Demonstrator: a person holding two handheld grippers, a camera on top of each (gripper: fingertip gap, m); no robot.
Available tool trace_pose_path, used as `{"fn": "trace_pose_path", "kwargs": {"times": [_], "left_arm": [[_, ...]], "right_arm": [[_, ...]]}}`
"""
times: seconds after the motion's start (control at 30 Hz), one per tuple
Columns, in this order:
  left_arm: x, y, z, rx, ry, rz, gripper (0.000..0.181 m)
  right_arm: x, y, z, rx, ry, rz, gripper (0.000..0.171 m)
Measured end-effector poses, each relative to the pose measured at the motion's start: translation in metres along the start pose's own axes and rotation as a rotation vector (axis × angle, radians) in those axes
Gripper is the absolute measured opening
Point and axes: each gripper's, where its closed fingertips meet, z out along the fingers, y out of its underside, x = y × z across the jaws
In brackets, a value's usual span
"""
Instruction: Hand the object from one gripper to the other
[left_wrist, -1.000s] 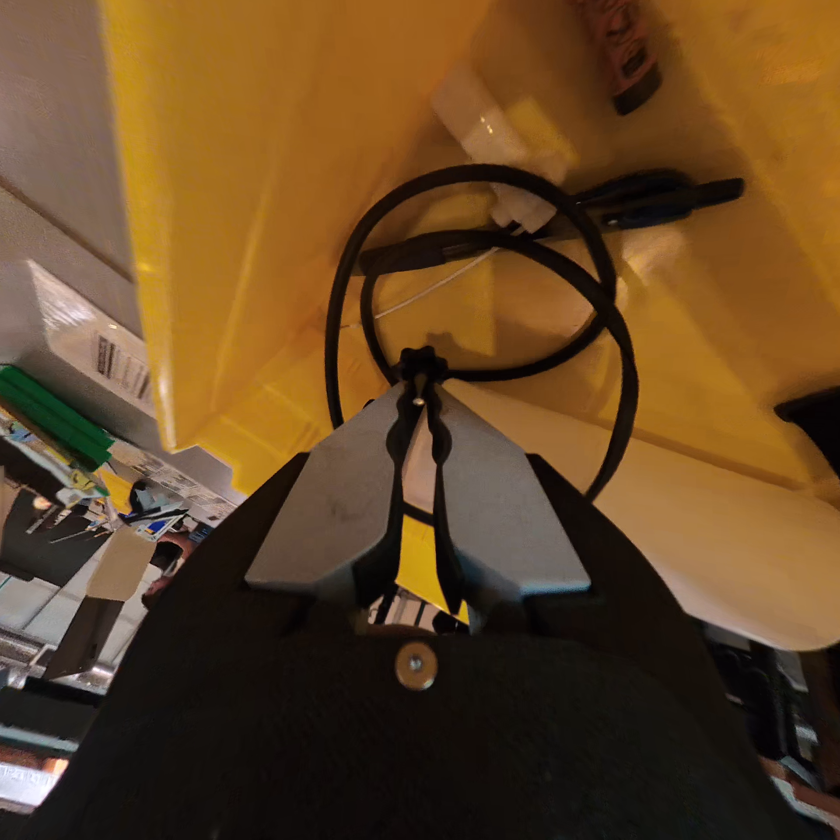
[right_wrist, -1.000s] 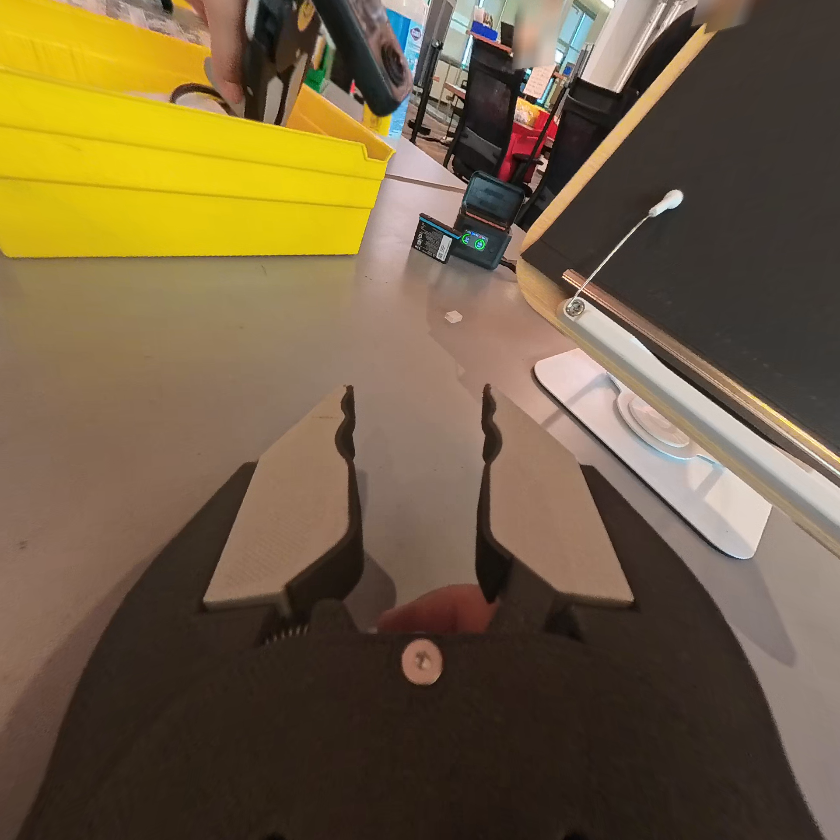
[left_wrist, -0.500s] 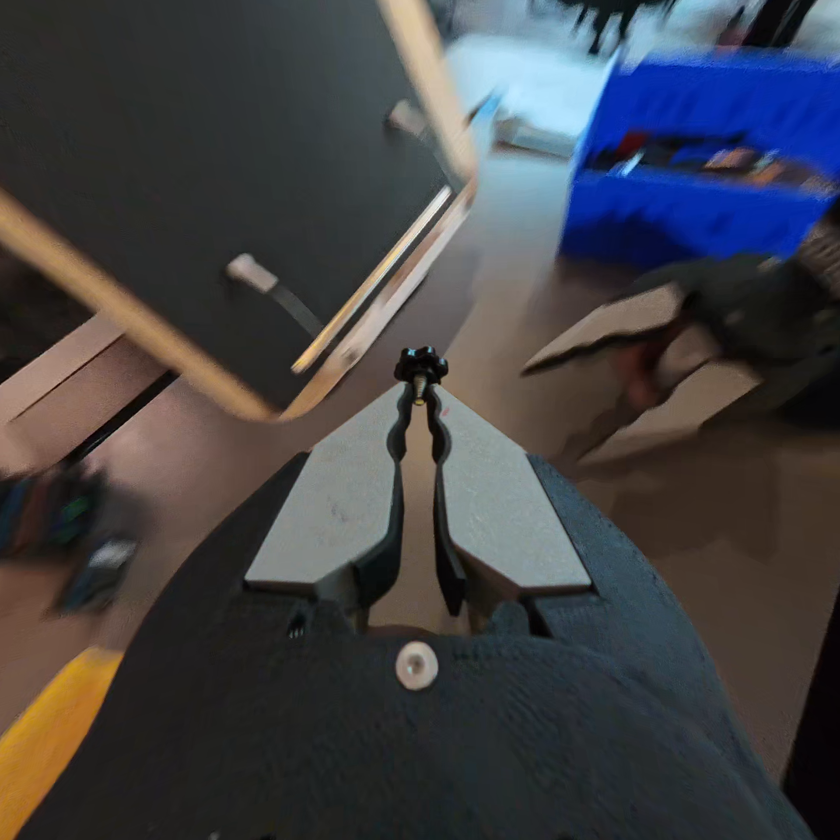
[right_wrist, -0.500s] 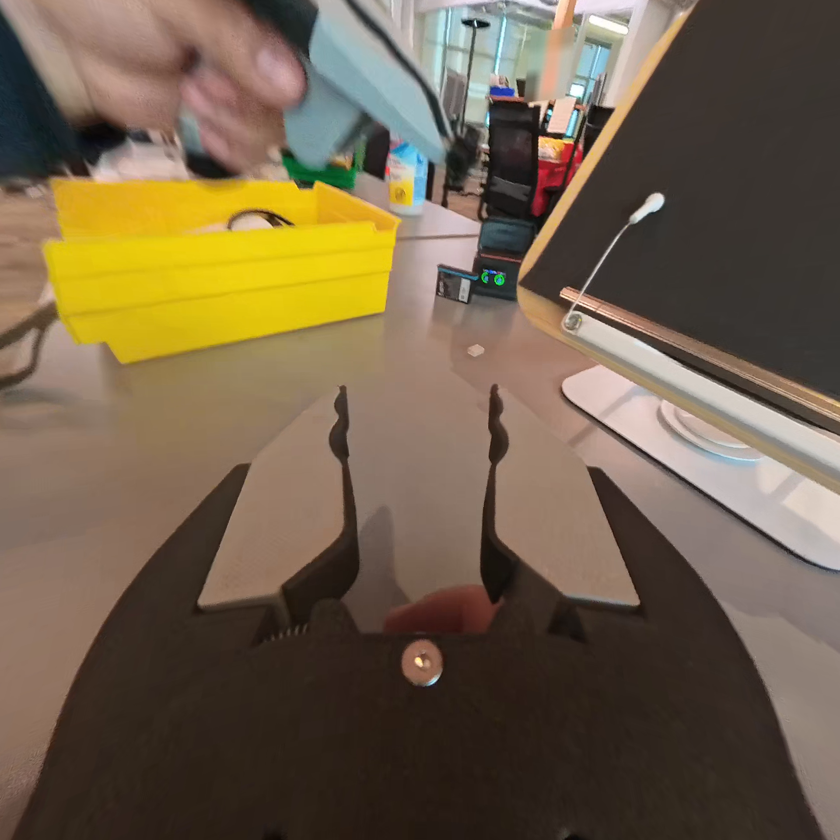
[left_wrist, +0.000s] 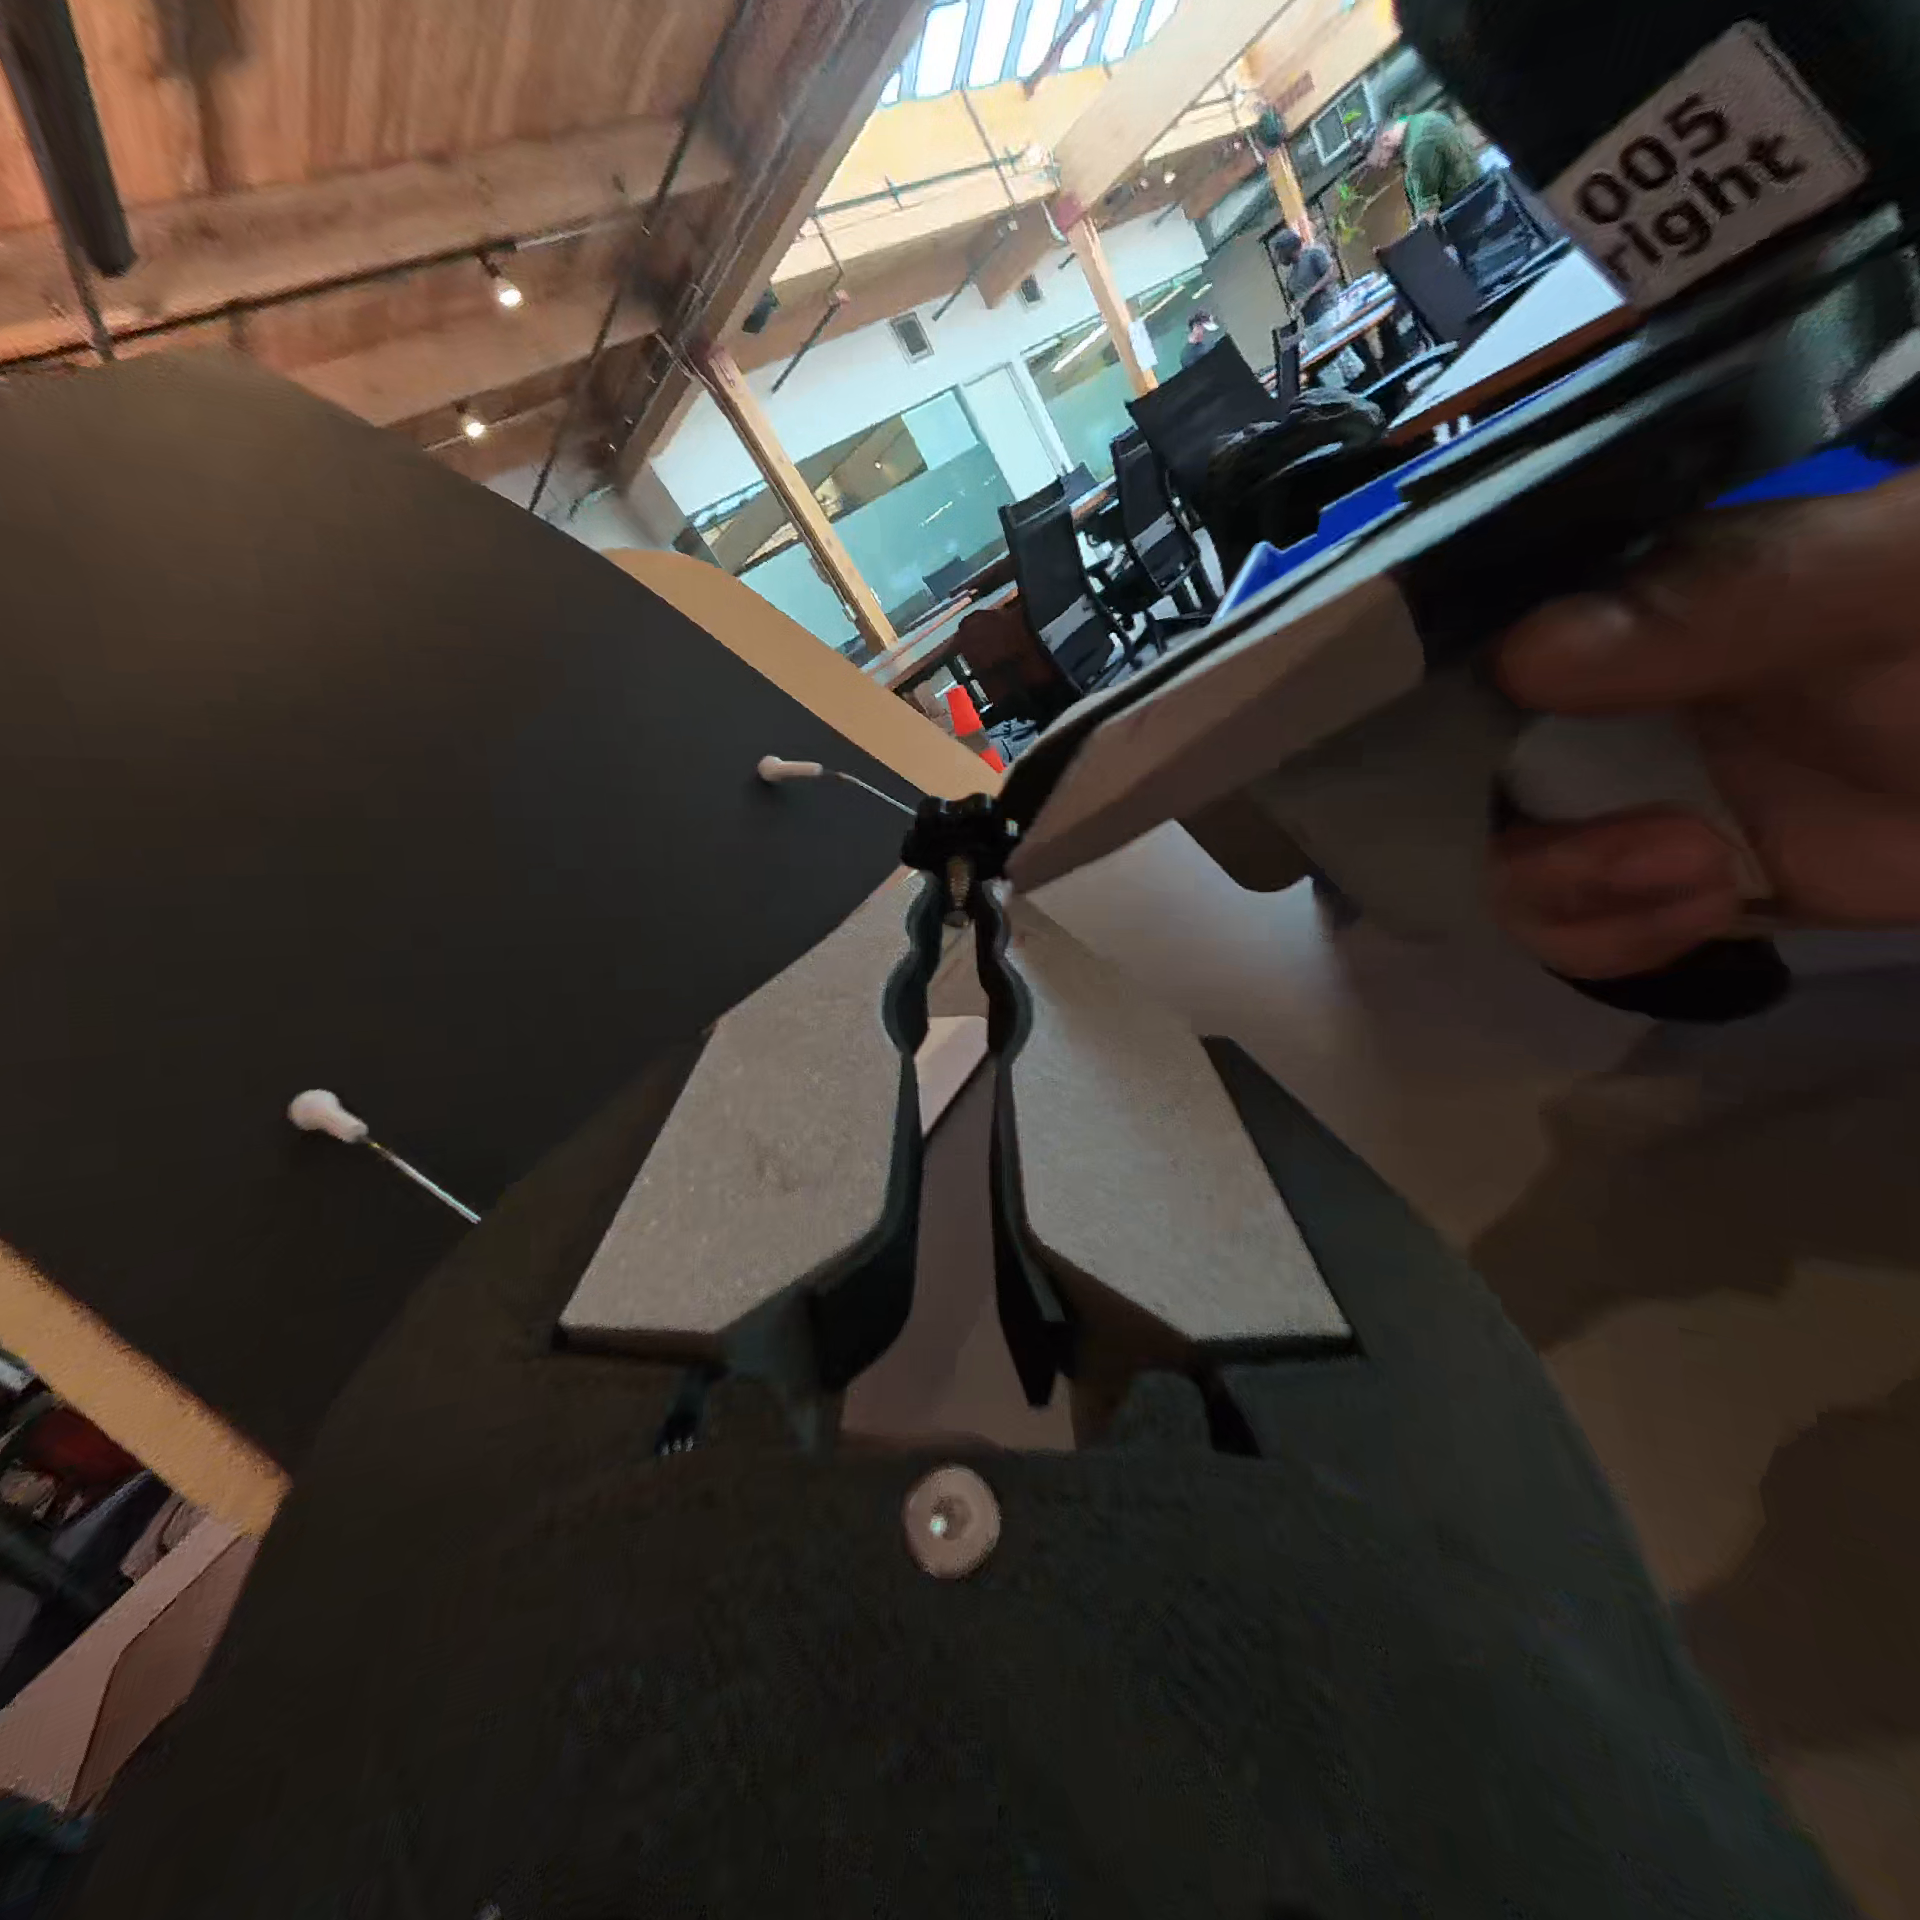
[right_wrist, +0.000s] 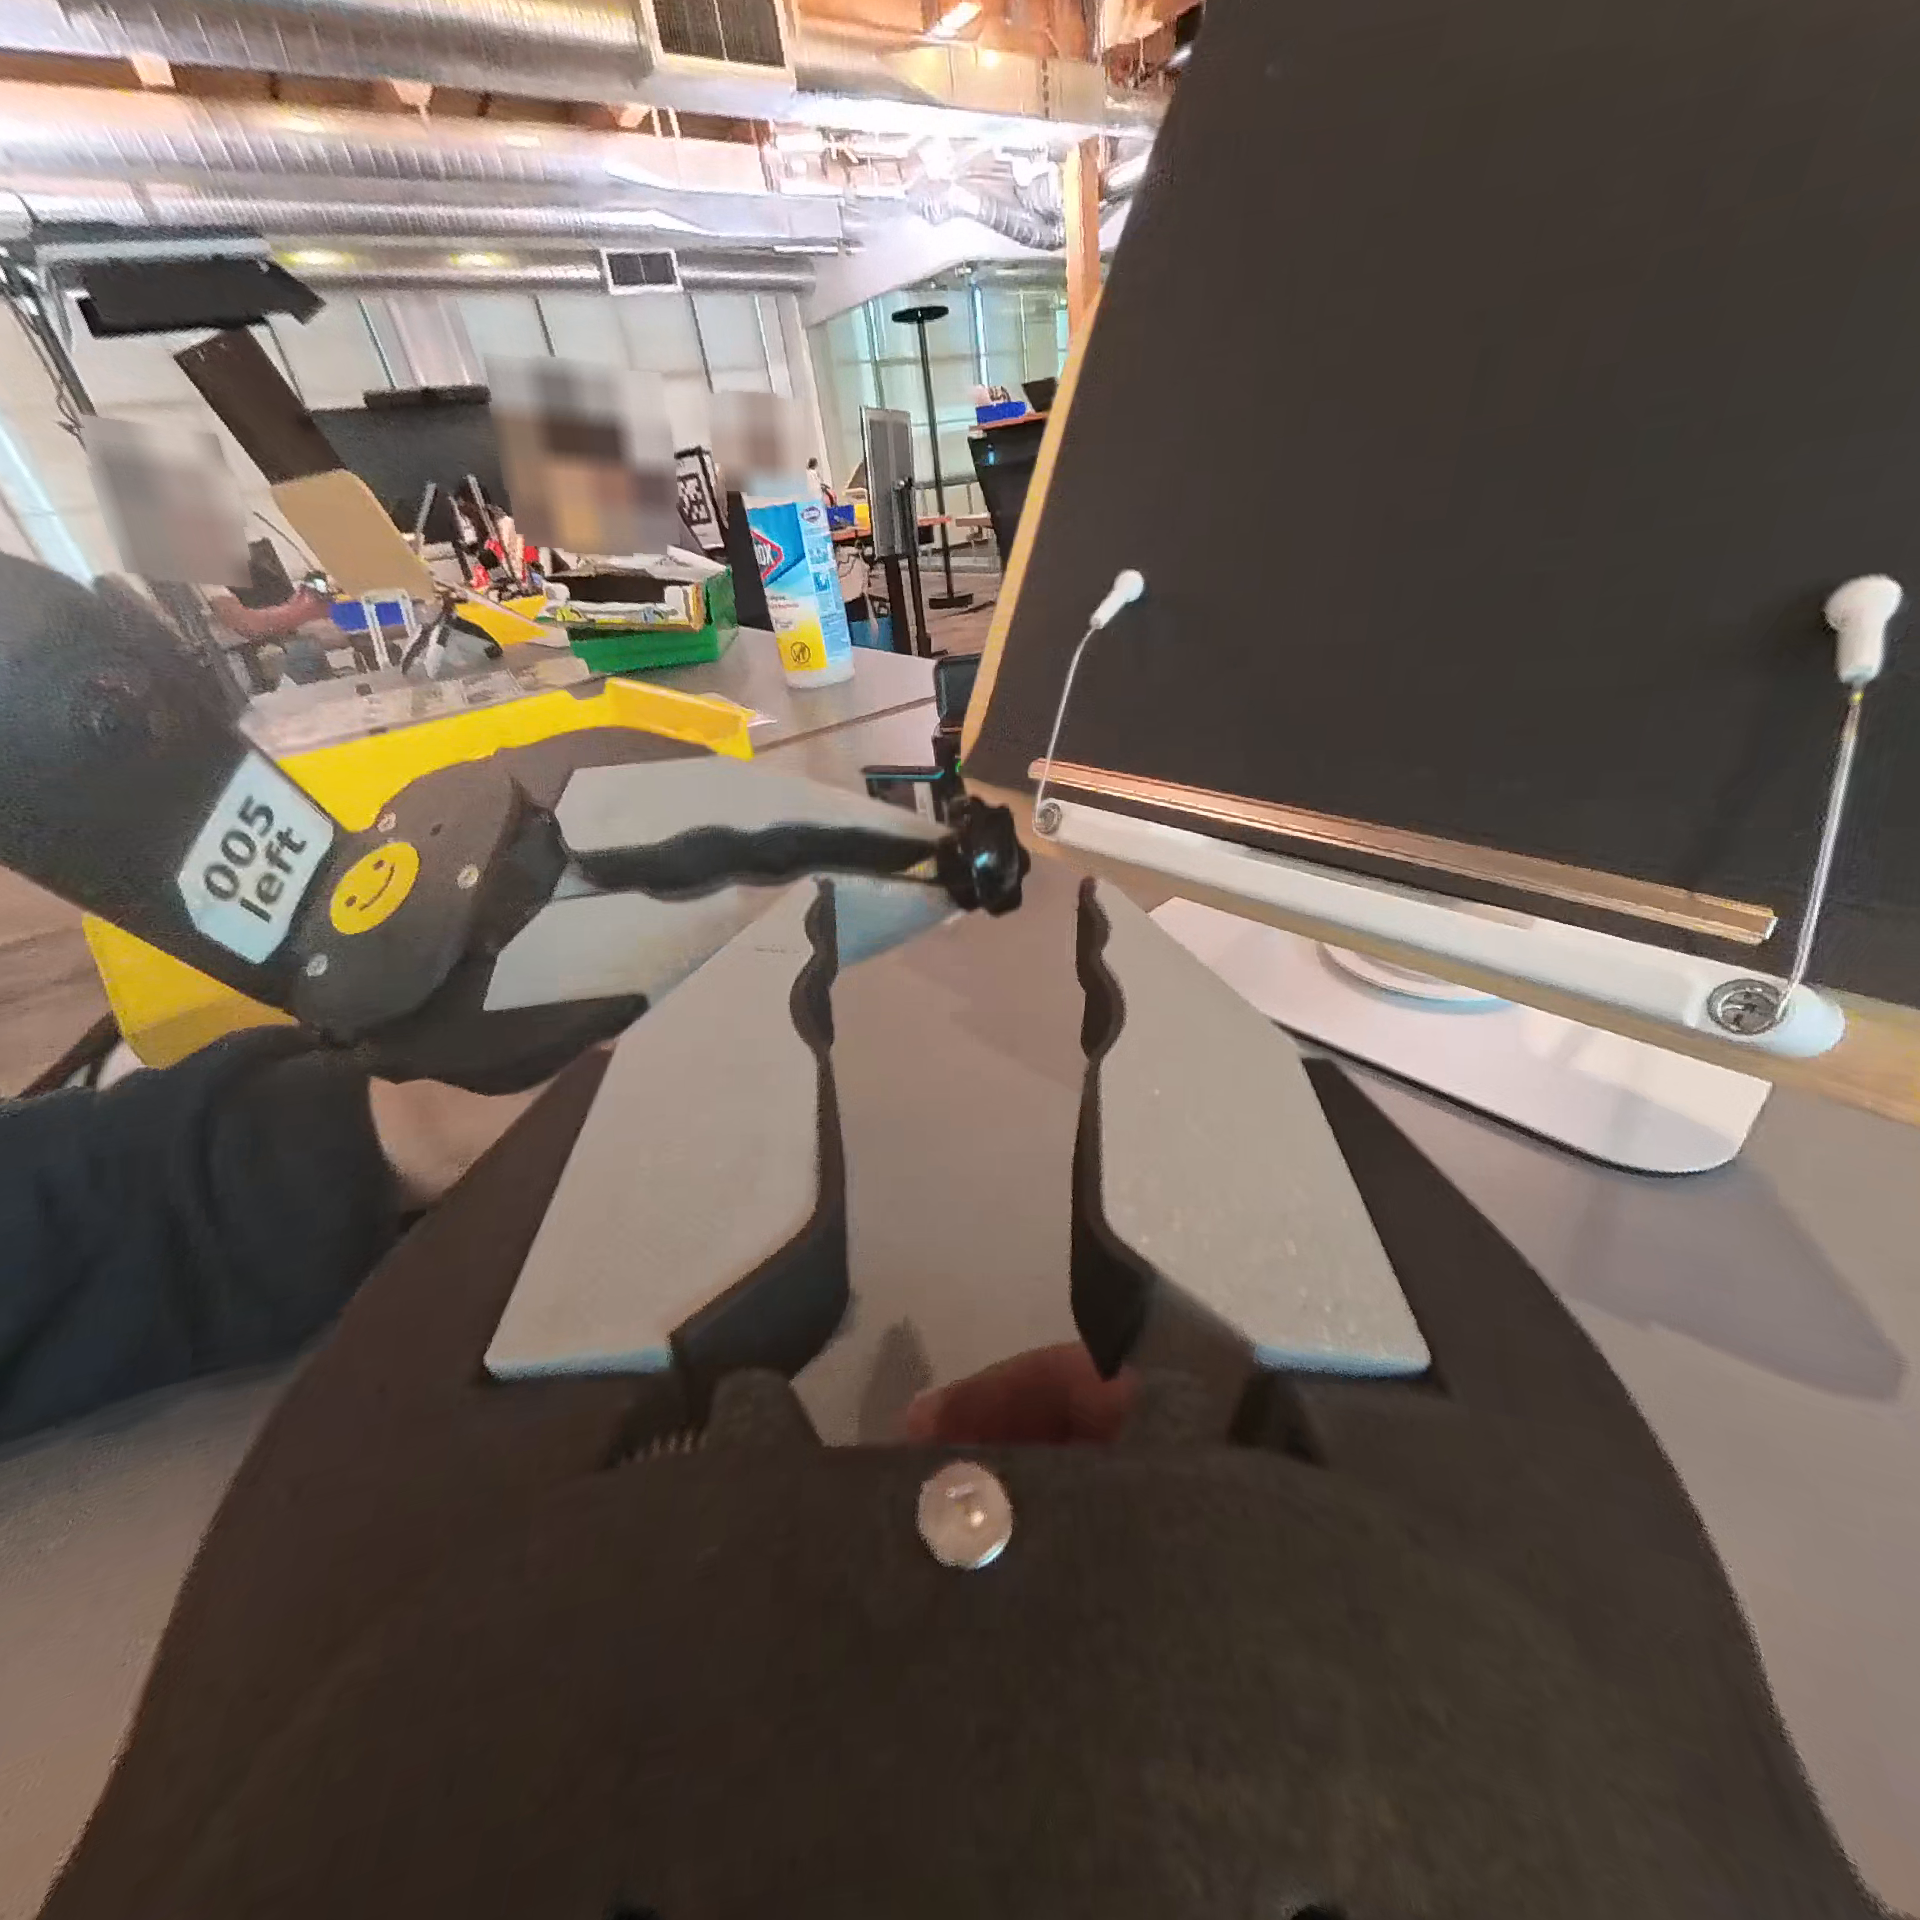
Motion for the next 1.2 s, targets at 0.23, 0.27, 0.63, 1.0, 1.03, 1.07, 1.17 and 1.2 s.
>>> {"fn": "trace_pose_path", "kwargs": {"times": [0.23,0.27,0.63,1.0,1.03,1.07,1.17,1.2], "left_arm": [[0.013,-0.014,-0.003,0.102,0.081,-0.016,0.004],[0.014,-0.015,-0.003,0.107,0.075,-0.003,0.004],[0.020,-0.002,-0.002,0.066,0.069,-0.048,0.004],[0.027,0.024,0.006,-0.062,0.059,-0.059,0.001],[0.025,0.024,0.006,-0.064,0.058,-0.067,0.001],[0.023,0.024,0.006,-0.063,0.053,-0.082,0.002],[0.014,0.028,0.004,-0.079,0.035,-0.152,0.011],[0.010,0.031,0.003,-0.094,0.035,-0.187,0.013]], "right_arm": [[-0.007,-0.004,-0.002,0.022,-0.130,0.139,0.036],[-0.011,-0.005,-0.003,0.027,-0.164,0.168,0.029],[-0.007,0.005,-0.004,-0.032,-0.176,0.158,0.021],[0.007,0.007,-0.004,-0.063,-0.015,-0.067,0.021],[0.008,0.006,-0.004,-0.067,0.008,-0.112,0.021],[0.010,0.006,-0.005,-0.070,0.034,-0.158,0.021],[0.012,0.004,-0.007,-0.081,0.108,-0.310,0.021],[0.014,0.002,-0.008,-0.087,0.144,-0.384,0.021]]}}
